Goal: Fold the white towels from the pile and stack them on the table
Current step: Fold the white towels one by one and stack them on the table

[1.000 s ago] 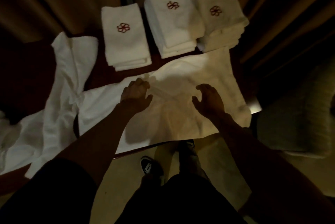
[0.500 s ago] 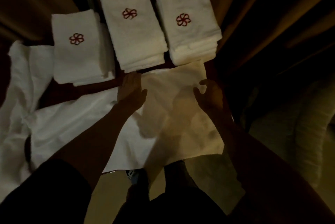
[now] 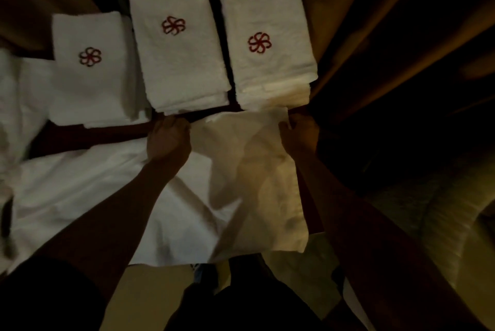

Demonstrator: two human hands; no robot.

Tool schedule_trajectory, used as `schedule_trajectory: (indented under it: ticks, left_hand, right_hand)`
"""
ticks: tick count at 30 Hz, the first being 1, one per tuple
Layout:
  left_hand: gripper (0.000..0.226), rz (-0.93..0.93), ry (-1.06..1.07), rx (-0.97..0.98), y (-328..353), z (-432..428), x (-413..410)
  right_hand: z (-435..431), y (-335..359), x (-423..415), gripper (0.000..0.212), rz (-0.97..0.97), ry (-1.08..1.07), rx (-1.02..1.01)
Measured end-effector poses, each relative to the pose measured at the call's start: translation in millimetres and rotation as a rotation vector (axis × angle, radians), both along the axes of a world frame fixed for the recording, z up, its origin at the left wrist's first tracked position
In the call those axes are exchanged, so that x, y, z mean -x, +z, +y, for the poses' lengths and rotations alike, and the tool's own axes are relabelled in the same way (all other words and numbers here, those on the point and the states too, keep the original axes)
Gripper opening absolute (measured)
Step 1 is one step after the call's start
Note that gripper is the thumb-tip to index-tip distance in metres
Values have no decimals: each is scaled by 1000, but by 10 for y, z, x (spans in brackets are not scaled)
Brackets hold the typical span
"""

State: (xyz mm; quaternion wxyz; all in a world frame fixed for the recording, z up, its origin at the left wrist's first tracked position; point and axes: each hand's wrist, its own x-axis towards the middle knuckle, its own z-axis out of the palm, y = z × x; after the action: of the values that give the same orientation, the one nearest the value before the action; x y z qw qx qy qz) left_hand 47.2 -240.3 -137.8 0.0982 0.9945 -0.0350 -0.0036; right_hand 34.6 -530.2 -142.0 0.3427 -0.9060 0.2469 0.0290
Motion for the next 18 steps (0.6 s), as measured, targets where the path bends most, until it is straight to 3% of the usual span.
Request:
schedule_trajectory:
  ticks: [8, 13, 16, 18]
  left_hand:
    - [19, -60, 85, 110, 246, -59, 114]
    - [18, -93, 44, 165, 378, 17, 214]
    - [12, -72, -38, 226, 422, 136, 341]
    - [11, -48, -52, 255, 425, 179, 487]
  right_hand:
    - [-67, 308, 157, 29, -77, -124, -36]
    - [-33, 419, 307, 31, -72, -176, -215]
    - [-51, 418, 479, 12, -78, -161, -334]
    - [-47, 458, 652, 12, -129, -191, -406]
